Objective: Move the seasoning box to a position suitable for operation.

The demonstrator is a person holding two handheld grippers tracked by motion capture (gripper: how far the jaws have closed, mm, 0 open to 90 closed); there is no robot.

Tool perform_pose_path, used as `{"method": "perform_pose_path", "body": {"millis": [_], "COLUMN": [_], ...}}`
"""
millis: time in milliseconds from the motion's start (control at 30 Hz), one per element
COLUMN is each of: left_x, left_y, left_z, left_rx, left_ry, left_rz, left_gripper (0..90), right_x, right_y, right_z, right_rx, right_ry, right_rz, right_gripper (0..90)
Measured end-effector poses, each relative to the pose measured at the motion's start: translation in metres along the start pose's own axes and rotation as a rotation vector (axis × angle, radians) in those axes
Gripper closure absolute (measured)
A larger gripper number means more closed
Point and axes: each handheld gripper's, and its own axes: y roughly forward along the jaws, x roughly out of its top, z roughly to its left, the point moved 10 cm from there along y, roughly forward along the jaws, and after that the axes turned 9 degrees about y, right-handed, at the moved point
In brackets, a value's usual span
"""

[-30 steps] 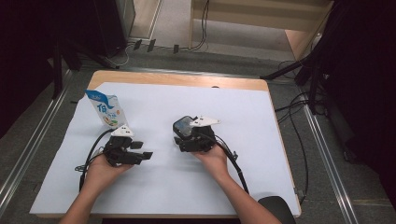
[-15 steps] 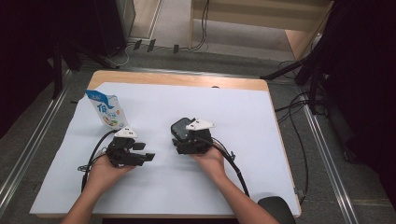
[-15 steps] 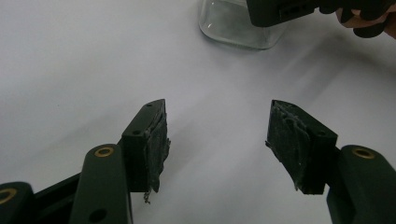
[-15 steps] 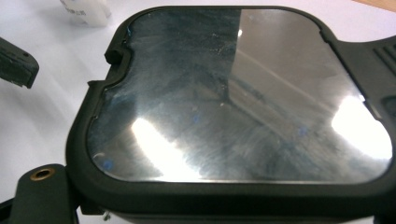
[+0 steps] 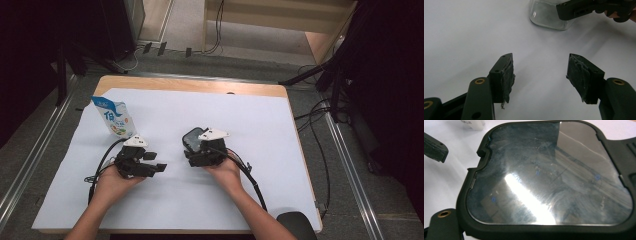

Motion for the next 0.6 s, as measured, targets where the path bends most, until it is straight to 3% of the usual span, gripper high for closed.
{"method": "perform_pose_path", "body": {"millis": [133,267,600], "left_x": [0.001,0.003,0.011], "left_y": [0.0,0.002,0.006], "left_z": [-0.001,0.0,0.0], "left_rx": [-0.007,-0.006,-0.016], "left_ry": [0.002,0.005,0.018], "left_rz": [0.001,-0.004,-0.007], "left_gripper": [38.6,38.6,39.0], "right_x": [0.0,0.001,-0.004], "right_y": [-0.001,-0.006,-0.03], "right_z": [0.0,0.002,0.003], "right_rx": [0.003,0.028,0.042], "right_ry": [0.005,0.042,0.027], "right_rz": [0.002,0.002,0.001], "right_gripper": [13.1,8.5,9.2]}}
